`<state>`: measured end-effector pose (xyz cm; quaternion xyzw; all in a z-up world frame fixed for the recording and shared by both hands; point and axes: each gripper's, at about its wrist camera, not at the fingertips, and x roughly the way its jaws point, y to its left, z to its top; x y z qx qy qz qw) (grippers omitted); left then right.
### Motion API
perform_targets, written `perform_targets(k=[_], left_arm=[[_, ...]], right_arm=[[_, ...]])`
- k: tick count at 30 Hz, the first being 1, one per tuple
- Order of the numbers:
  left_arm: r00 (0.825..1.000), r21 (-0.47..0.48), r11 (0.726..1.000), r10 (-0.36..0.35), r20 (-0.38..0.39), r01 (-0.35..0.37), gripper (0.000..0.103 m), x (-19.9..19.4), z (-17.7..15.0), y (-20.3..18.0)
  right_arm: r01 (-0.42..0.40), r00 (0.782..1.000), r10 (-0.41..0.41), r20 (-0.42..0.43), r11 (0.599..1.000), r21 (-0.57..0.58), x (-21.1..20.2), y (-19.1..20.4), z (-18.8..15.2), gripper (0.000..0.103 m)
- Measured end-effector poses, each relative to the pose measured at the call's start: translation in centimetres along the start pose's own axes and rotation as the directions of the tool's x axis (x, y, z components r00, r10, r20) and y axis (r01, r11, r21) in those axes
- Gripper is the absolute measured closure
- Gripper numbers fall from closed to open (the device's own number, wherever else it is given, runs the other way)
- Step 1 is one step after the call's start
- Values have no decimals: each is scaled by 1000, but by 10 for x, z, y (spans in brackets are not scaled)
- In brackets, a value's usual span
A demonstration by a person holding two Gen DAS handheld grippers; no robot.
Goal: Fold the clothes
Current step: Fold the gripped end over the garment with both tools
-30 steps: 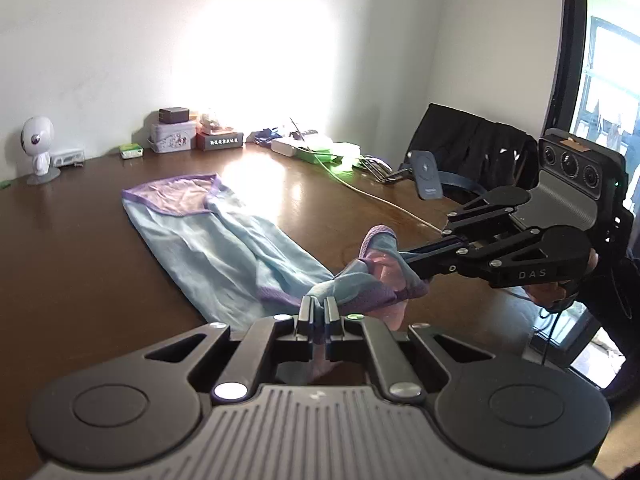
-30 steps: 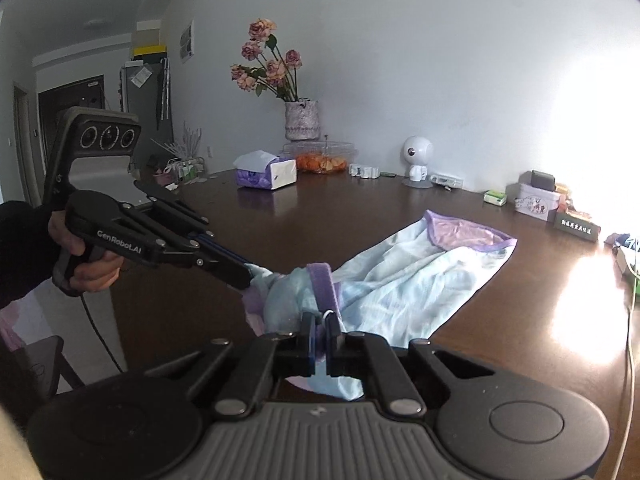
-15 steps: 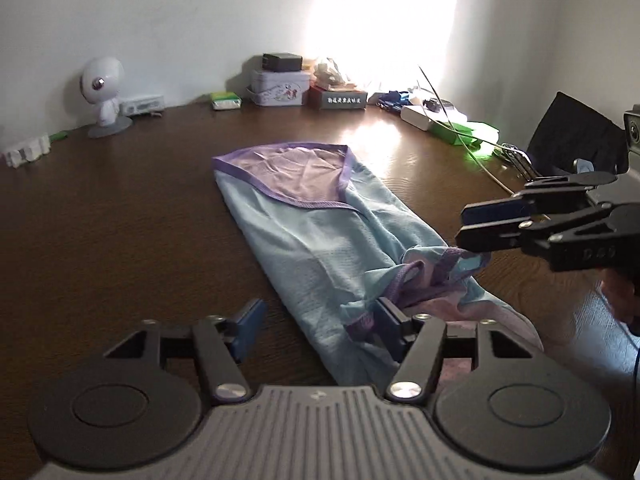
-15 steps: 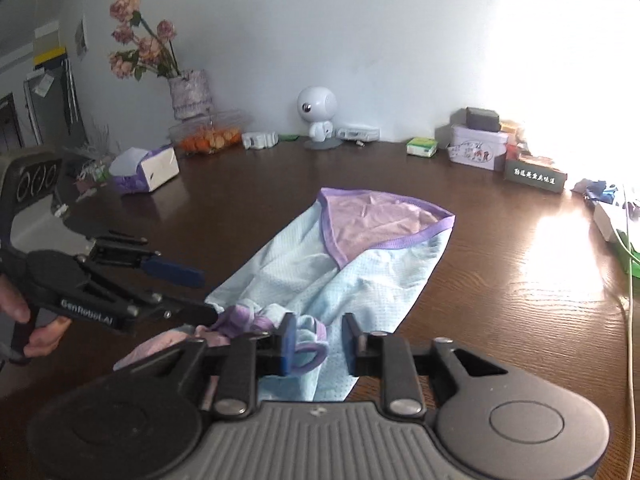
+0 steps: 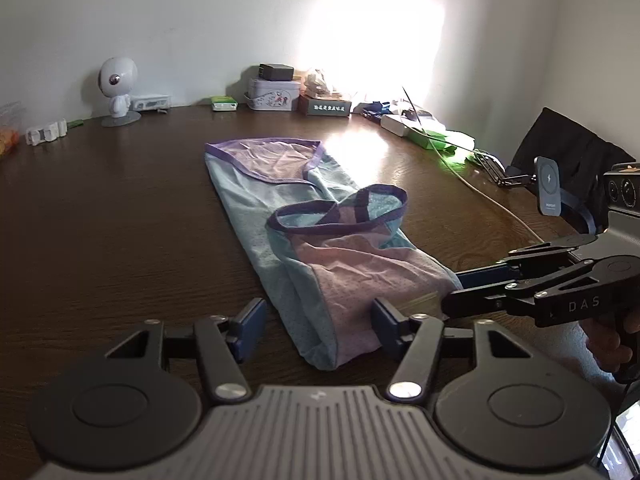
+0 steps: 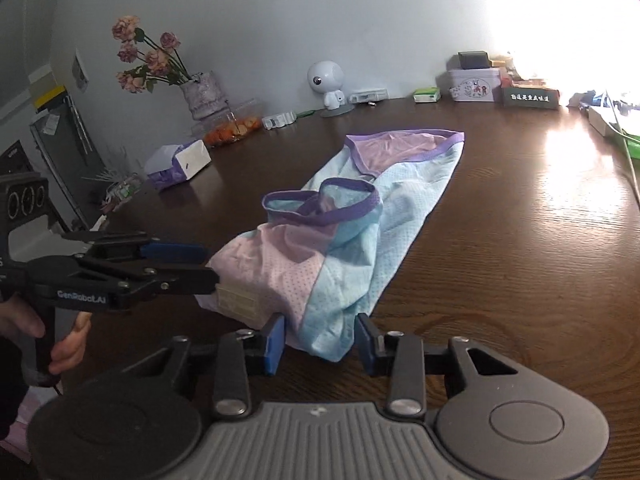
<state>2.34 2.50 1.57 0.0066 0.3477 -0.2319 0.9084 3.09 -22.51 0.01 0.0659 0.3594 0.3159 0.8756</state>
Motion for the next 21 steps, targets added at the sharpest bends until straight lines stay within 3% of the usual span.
perform_targets(k=[1, 2, 7, 14, 17, 21], left_arm=[[1000, -5, 1000, -14, -18, 14, 77, 4, -1, -1], [999, -10, 1000, -29, -37, 29, 83, 8, -1, -2], [997, -24, 999, -33, -76, 32, 90, 0, -14, -19], [990, -38, 998, -59, -130, 55, 89, -48, -55, -65], [993, -17, 998, -59, -101, 58, 85, -66, -68, -72], [996, 36, 997, -72, -45, 73, 66, -83, -78, -77]], right_arm=[[1, 1000, -1, -10, 1000, 1, 2, 1, -1, 81], [1, 1000, -1, -20, 1000, 2, 5, 2, -3, 95], [-4, 999, 4, -39, 1000, 12, -7, 6, -15, 101], [-54, 996, 56, -65, 998, 36, -69, 17, -71, 101], [-18, 998, 20, -53, 999, 37, -95, 21, -90, 99], [55, 998, -55, 7, 998, 25, -122, 15, -95, 90]])
